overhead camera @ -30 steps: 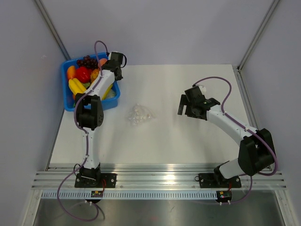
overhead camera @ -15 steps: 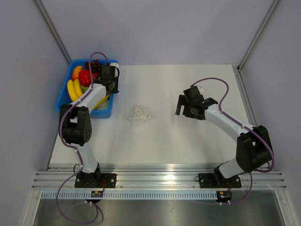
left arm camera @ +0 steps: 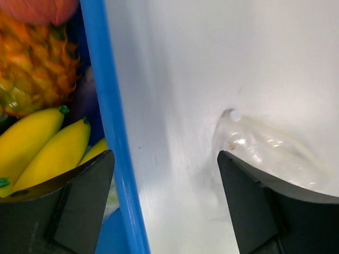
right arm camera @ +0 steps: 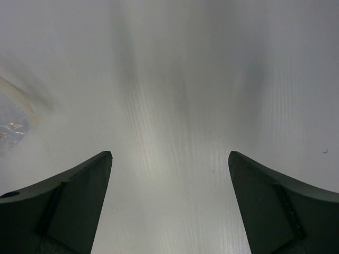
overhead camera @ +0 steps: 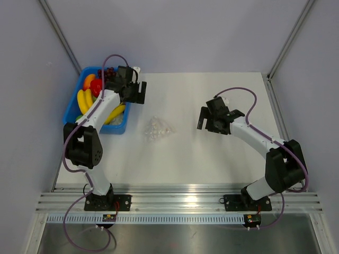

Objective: Place the food in the zip-top bag and seal the zipper
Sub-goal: Adjust the bin at the center of the board, then pick up the zipper food storage bag at the center of the board.

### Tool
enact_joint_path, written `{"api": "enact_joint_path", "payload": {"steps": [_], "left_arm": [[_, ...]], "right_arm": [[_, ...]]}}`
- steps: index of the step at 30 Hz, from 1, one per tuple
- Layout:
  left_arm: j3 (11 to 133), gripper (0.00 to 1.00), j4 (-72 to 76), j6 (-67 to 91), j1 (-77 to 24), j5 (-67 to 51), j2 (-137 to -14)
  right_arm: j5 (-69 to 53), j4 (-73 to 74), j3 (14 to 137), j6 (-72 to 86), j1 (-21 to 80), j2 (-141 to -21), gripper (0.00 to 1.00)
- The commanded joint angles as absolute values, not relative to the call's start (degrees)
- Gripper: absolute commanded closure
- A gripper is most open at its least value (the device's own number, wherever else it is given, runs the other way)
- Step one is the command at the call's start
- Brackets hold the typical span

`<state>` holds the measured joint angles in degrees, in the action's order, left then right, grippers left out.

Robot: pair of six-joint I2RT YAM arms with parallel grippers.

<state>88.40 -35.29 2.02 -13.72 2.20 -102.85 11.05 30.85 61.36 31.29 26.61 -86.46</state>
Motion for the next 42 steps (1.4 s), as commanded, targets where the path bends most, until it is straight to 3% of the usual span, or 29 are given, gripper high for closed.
{"api": "enact_joint_path", "payload": {"steps": [1, 7, 12, 20, 28, 31, 32, 35, 37, 38, 42], "left_arm": [[97.11, 0.19, -38.67, 4.74, -16.77, -2.64, -97.39], [97.74, 0.31, -39.37, 8.34, -24.33, 4.66, -97.64], [92.12, 0.31, -39.81, 12.29, -27.07, 9.30, -99.40], [79.82, 0.23, -37.18, 18.28, -27.07, 8.18, -99.14], [76.20, 0.33, -35.51, 20.65, -27.07, 0.36, -99.23], [75.06, 0.49, -35.16, 21.27, -27.07, -2.89, -99.05], [74.80, 0.61, -35.07, 21.53, -27.07, -3.42, -98.70], [74.00, 0.79, -34.63, 21.19, -27.07, -4.22, -97.56], [73.74, 0.96, -34.72, 20.66, -27.07, -4.74, -97.03], [73.65, 1.00, -34.72, 20.05, -27.07, -5.09, -96.94], [72.25, 1.00, -33.14, 18.46, -27.07, -8.08, -94.84]], "right_arm": [[12.65, 29.97, 62.58, 30.41, 26.54, -85.70, 0.01], [12.40, 29.88, 62.75, 30.67, 26.54, -85.96, 0.01], [12.04, 30.58, 62.49, 31.38, 26.54, -85.26, 0.01], [14.85, 32.61, 62.49, 30.23, 26.63, -84.02, 0.00], [12.66, 31.99, 62.23, 31.82, 26.54, -84.64, 0.01], [12.57, 32.08, 62.23, 31.91, 26.63, -84.73, 0.01], [12.57, 32.08, 62.40, 31.90, 26.63, -84.64, 0.01], [11.69, 32.08, 62.49, 31.64, 26.72, -84.90, 0.00], [8.64, 31.47, 62.93, 30.77, 26.81, -85.51, 0.01], [6.96, 31.29, 63.28, 30.50, 26.81, -86.13, 0.01], [-8.56, 28.66, 65.39, 31.10, 26.81, -89.64, 0.00]]}}
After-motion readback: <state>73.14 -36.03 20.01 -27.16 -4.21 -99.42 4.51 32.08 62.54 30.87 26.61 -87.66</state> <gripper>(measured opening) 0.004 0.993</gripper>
